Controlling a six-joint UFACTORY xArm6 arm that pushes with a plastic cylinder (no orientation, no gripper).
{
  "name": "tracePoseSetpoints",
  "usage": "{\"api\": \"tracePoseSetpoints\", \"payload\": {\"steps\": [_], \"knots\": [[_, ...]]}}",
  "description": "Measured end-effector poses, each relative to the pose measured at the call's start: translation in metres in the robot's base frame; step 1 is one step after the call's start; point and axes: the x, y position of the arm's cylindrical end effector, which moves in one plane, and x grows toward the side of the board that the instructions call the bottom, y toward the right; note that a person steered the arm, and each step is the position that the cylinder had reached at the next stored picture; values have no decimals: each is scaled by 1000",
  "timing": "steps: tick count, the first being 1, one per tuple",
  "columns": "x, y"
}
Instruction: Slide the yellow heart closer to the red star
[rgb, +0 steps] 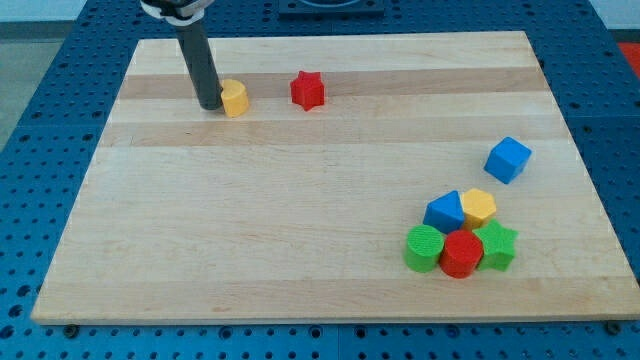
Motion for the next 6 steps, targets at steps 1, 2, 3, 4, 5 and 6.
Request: {"api": "tracePoseSetpoints", "payload": {"steps": [1,2,3,4,5,6], "knots": [[-1,23],[-1,44],[-6,46],[2,46],[27,46],[39,46]]}}
